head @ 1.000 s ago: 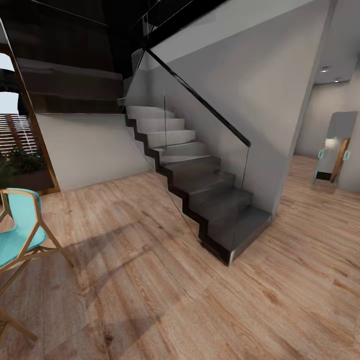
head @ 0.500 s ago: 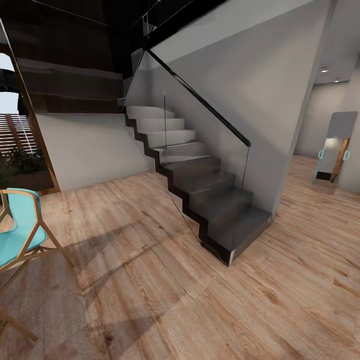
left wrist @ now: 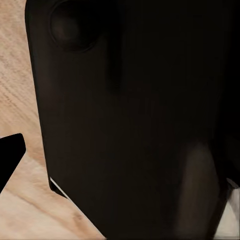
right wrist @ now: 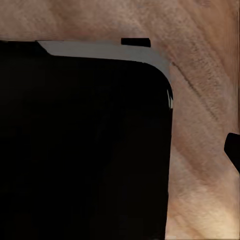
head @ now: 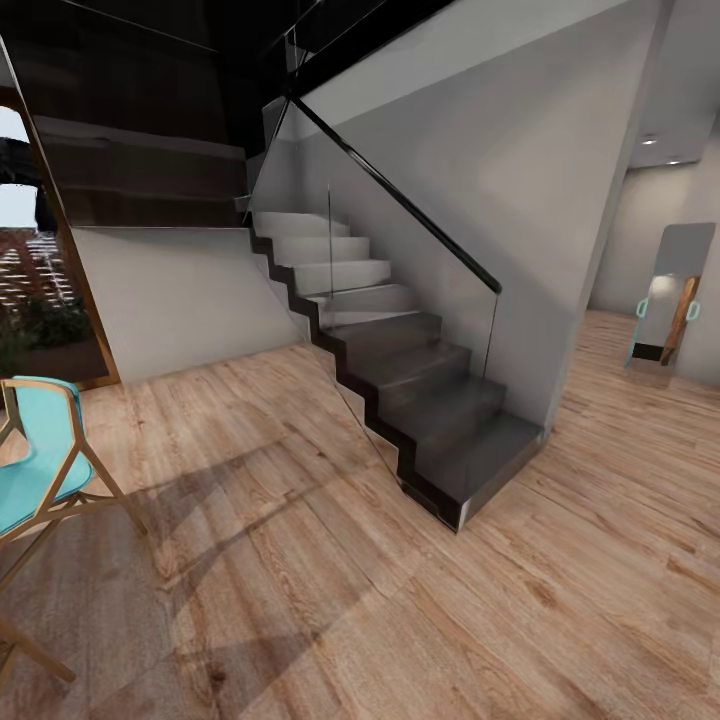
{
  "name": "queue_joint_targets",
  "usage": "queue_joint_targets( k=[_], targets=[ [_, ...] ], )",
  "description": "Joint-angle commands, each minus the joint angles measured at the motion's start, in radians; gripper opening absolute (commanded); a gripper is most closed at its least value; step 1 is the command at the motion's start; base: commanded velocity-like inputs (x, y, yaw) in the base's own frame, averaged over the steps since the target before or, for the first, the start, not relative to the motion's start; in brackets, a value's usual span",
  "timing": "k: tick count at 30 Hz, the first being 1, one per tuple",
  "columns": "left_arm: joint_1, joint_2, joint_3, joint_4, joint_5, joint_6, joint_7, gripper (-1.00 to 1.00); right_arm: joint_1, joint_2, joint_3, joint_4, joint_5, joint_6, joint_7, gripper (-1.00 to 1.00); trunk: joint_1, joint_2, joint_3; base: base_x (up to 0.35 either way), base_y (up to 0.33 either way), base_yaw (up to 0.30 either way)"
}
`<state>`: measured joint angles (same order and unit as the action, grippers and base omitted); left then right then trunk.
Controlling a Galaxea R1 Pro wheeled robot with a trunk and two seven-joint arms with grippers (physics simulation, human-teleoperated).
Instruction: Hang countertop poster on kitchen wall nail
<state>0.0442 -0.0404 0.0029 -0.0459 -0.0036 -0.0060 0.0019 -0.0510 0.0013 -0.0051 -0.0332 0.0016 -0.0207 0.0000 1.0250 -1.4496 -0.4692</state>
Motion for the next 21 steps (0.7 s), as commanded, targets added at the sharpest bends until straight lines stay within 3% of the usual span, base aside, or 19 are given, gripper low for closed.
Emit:
queue_joint_targets(
  k=[1, 2, 9, 17, 21],
  targets=[
    [0.002, -0.001, 0.0, -0.008, -0.001, 0.0, 0.0, 1.0, -0.006, -0.001, -0.001, -0.005, 0.0, -0.008, 0.0, 1.0, 0.0, 0.0, -0.001, 0.0, 0.0, 0.0],
    [0.002, -0.001, 0.0, -0.544, -0.002, 0.0, 0.0, 1.0, -0.059, -0.001, -0.001, -0.365, 0.0, -0.086, 0.0, 1.0, 0.0, 0.0, -0.001, 0.0, 0.0, 0.0],
    [0.003, -0.001, 0.002, -0.712, -0.005, 0.002, 0.0, 1.0, -0.062, -0.026, -0.001, -0.456, 0.0, -0.092, 0.0, 1.0, 0.0, 0.0, -0.001, 0.0, 0.0, 0.0],
    [0.003, 0.001, 0.006, -0.706, -0.004, 0.0, 0.0, 1.0, -0.062, -0.033, 0.002, -0.461, 0.001, -0.093, 0.0, 1.0, 0.0, 0.0, -0.001, 0.0, 0.0, 0.007],
    [0.003, 0.002, 0.006, -0.682, -0.004, 0.0, 0.0, 1.0, -0.063, -0.033, 0.002, -0.46, 0.001, -0.093, -0.001, 1.0, 0.0, 0.0, -0.001, 0.0, 0.0, 0.153]
  ],
)
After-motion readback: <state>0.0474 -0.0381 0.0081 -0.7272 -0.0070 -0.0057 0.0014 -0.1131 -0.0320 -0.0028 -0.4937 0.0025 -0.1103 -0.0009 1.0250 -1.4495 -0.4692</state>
